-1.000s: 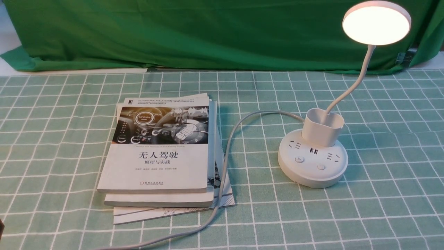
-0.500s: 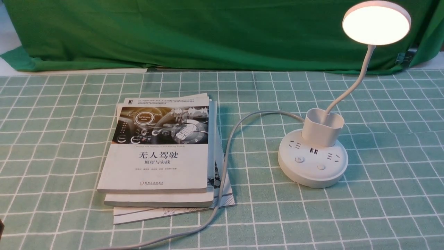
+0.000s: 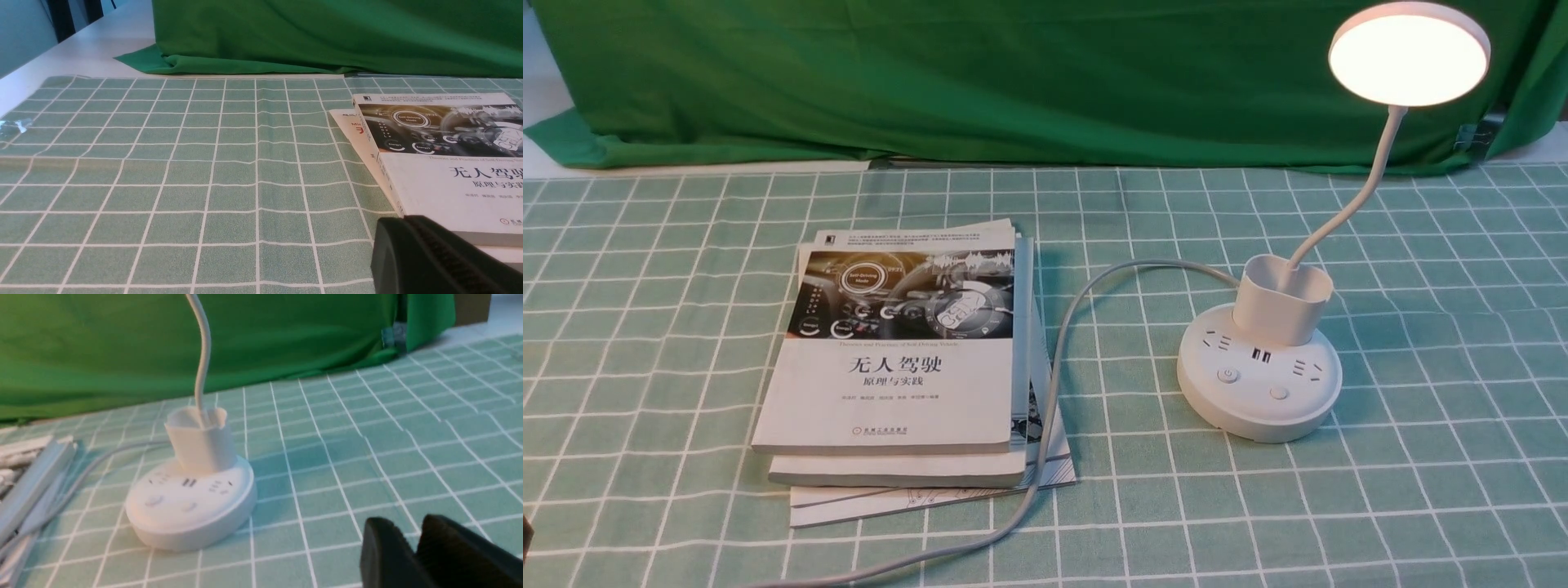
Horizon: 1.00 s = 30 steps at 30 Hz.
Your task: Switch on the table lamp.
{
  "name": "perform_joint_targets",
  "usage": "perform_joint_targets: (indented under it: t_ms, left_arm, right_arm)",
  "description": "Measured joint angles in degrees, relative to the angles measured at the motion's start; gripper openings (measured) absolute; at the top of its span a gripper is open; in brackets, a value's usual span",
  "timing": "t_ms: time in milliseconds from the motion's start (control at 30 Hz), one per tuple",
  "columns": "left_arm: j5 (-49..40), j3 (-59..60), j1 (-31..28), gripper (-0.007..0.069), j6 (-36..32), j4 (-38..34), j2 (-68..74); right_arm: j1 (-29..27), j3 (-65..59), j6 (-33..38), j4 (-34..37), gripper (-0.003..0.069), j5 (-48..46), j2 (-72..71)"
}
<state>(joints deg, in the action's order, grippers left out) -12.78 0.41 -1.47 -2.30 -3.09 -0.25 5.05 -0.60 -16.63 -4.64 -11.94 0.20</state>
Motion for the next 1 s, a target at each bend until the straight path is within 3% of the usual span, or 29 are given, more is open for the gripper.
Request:
perform_joint_targets:
  t_ms: [367, 1000]
  left_arm:
    - [0.0, 0.0, 0.0, 0.0021, 0.0, 0.0, 0.0]
    - [0.0, 0.0, 0.0, 0.0021, 0.0, 0.0, 0.0]
  right_arm:
    - [0.0, 0.0, 9.3, -0.1, 0.0211, -0.8, 0.0]
    - [0.0, 0.0, 10.2, -0.1, 0.0237, -0.8, -0.1]
